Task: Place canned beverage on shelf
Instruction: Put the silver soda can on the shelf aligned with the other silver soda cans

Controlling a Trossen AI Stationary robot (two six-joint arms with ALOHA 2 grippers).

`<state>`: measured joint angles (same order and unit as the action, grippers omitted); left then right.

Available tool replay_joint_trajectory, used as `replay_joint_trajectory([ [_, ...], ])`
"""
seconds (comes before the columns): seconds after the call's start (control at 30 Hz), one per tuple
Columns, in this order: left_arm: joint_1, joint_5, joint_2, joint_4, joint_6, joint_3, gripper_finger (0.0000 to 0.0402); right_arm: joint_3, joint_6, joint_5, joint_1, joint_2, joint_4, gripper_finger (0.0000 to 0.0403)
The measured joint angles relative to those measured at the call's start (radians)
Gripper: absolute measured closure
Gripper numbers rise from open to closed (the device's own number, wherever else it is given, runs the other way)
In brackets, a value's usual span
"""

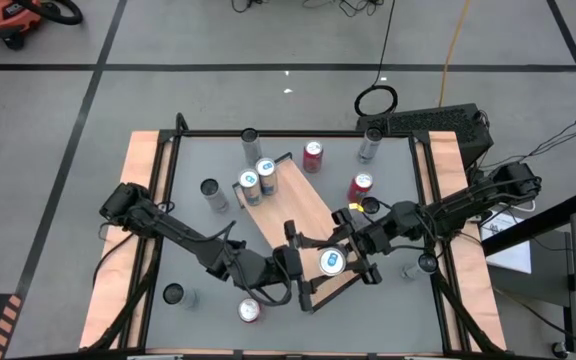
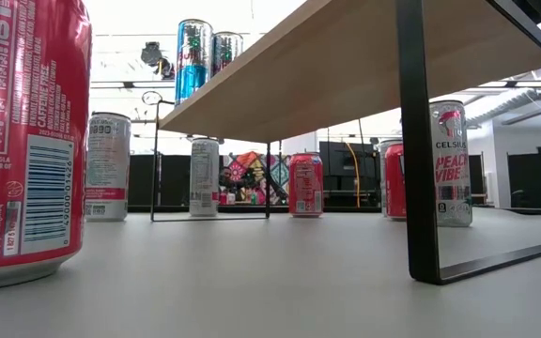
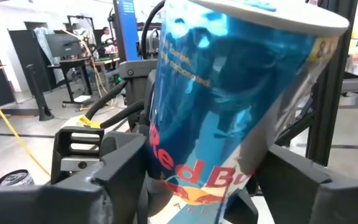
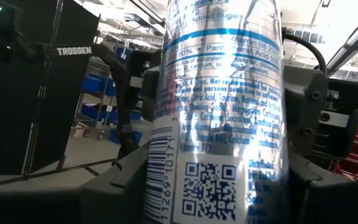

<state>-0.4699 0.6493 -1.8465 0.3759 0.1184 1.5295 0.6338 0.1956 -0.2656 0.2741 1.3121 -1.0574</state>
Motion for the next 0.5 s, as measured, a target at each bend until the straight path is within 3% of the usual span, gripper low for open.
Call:
replay_joint_trajectory([
  [0.17,0.005,0.001,0.000,-0.004,0.003,0.000,0.0159,0.000,-0.002,0.002,0.000,0.000,0.000,0.0195],
  [0.5,0.010,0.013,0.001,-0.032,-0.011,0.000,0.0164,0.000,-0.039,0.063,0.000,-0.002,0.040,0.0173],
])
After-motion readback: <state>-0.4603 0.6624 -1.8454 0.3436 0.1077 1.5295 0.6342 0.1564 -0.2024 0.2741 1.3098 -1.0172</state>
